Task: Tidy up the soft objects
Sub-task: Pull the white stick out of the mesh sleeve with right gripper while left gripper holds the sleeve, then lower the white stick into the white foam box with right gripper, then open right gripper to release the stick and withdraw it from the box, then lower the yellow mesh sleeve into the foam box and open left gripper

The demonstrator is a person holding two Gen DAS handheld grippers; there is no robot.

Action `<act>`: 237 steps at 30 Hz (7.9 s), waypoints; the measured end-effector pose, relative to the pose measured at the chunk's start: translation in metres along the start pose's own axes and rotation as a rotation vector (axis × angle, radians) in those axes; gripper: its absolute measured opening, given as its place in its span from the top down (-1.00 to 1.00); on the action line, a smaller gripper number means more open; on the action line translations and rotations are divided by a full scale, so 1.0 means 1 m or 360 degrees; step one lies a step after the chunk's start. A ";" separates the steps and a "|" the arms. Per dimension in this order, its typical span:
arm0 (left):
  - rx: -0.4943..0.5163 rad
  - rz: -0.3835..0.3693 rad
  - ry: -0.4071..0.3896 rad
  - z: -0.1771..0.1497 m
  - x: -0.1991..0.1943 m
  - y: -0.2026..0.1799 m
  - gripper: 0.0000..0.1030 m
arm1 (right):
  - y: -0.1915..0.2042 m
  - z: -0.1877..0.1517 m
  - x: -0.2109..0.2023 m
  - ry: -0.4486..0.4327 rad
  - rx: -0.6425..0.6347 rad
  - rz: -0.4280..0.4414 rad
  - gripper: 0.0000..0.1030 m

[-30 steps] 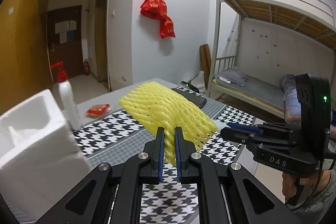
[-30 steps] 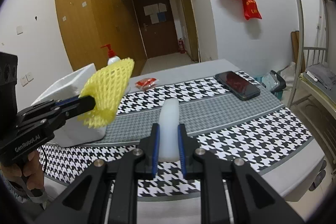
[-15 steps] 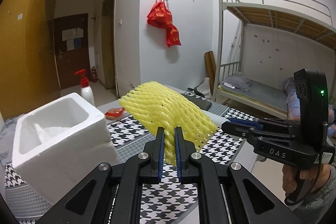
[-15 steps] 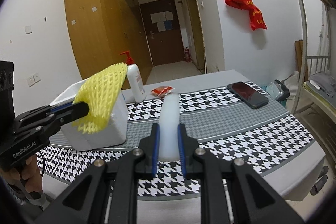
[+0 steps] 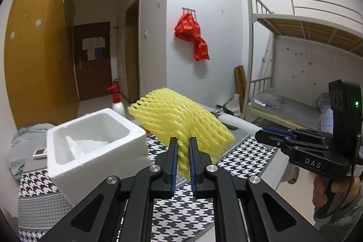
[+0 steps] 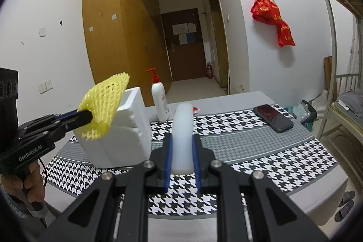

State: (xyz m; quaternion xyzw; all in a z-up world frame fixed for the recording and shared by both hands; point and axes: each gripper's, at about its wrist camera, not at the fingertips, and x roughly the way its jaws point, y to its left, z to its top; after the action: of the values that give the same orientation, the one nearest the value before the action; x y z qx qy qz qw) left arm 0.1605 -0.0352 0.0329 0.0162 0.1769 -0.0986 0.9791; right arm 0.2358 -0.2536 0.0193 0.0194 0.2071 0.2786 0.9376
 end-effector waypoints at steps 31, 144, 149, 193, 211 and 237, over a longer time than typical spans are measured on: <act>-0.0108 0.0347 -0.0153 -0.003 -0.061 0.060 0.81 | 0.054 0.024 0.016 -0.0112 -0.0144 0.0268 0.61; -0.0319 0.0707 -0.0069 -0.015 -0.055 0.164 0.81 | 0.147 0.071 0.146 0.0110 -0.0289 0.0465 -1.00; -0.0306 0.0683 -0.0062 -0.012 -0.051 0.160 0.81 | 0.141 0.070 0.142 0.0097 -0.0275 0.0458 -1.00; -0.0239 0.0443 0.0082 0.015 0.036 0.136 0.81 | 0.059 0.061 0.098 0.0009 -0.0211 0.0149 -1.00; -0.0246 0.0434 0.0083 0.027 0.064 0.115 0.81 | 0.018 0.051 0.083 0.0016 -0.0113 0.0042 -1.00; -0.0313 0.0573 0.0159 0.024 0.082 0.123 0.81 | 0.017 0.041 0.079 0.0051 -0.0155 0.0017 -1.00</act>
State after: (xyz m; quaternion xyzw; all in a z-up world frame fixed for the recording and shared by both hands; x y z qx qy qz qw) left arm 0.2687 0.0687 0.0261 -0.0433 0.2282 0.0965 0.9678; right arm 0.3034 -0.1947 0.0296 -0.0296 0.2082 0.2935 0.9326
